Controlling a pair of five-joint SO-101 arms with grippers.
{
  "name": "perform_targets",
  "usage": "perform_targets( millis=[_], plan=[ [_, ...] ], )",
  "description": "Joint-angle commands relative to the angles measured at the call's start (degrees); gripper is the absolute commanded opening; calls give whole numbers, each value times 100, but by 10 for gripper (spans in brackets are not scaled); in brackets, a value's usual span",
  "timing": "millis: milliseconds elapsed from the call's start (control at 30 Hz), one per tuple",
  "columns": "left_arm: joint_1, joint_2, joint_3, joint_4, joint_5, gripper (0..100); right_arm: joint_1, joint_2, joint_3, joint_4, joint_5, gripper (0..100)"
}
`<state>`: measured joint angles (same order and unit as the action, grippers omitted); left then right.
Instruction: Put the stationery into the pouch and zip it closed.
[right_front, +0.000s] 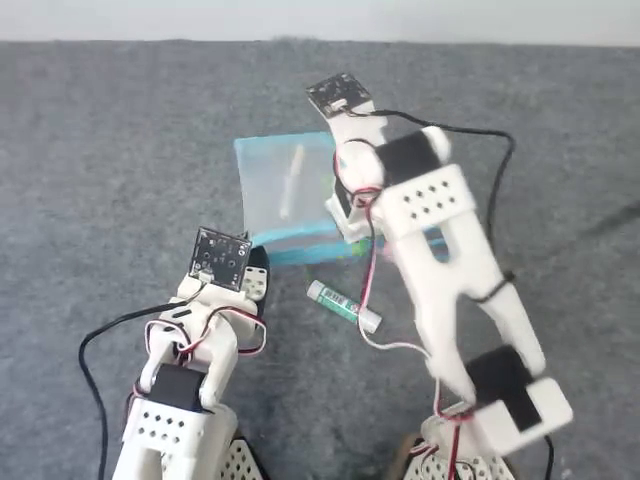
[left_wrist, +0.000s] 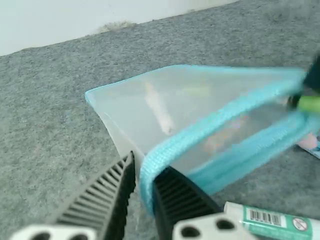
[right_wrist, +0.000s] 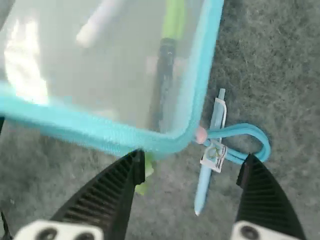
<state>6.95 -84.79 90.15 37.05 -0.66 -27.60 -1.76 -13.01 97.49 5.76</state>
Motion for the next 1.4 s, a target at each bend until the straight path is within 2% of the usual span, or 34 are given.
perform_targets(
  millis=[0, 167, 267, 367, 467, 533, 667, 800, 900, 933, 1067, 1167, 1367],
  plan=[
    [44, 26, -101, -114, 9, 12, -66, -910, -360, 479, 422, 293],
    [44, 35, -101, -97, 9, 12, -40, -1727, -35, 505, 791, 292],
    [35, 53, -101, -97, 9, 12, 13, -2220, 818, 505, 1020, 292],
    [-633, 18, -251, -202, 114, 12, 145, -2765, 2233, 295, 1363, 292],
    [-1477, 53, -418, -290, 615, 12, 426, -3327, 3798, -356, 1697, 292],
    [-1292, 62, -374, -211, 448, 12, 558, -3644, 4774, -963, 1873, 292],
    [-343, 26, -286, 97, -185, 12, 690, -4048, 6251, -2167, 1969, 292],
    [-571, 26, -303, 105, 18, 12, 699, -4163, 7051, -2826, 1978, 292],
    [-378, 18, -189, 97, -422, 12, 699, -4163, 7314, -2923, 1969, 292],
    [-466, 18, -224, 70, -492, 12, 708, -4171, 7367, -2923, 1952, 292],
    [-1160, 26, -418, 44, 44, 12, 1279, -4171, 7490, -3055, 2004, 292],
    [-914, 35, -365, 70, -62, 12, 1648, -4163, 7675, -3371, 2312, 292],
    [-651, 26, -259, 70, -79, 12, 1727, -4163, 7877, -3670, 2470, 292]
  ],
)
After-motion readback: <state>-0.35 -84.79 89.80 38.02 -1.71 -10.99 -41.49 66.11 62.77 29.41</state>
